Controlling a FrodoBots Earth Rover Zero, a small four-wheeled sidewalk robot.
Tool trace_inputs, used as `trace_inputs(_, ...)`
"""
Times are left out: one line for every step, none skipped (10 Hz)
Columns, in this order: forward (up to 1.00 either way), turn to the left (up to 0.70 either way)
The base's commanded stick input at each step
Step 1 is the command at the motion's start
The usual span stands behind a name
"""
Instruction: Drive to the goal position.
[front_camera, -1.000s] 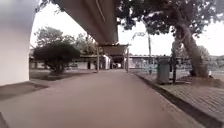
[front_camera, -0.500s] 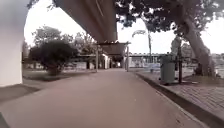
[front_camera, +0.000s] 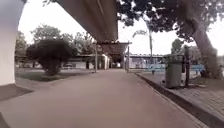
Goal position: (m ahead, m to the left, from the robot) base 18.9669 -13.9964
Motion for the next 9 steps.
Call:
trace_inputs(0.70, 0.00)
trace_inputs(0.70, 0.00)
trace_inputs(0.70, 0.00)
trace_inputs(0.70, 0.00)
trace_inputs(0.70, 0.00)
trace_inputs(0.70, 0.00)
trace_inputs(0.70, 0.00)
trace_inputs(0.70, 0.00)
trace_inputs(0.70, 0.00)
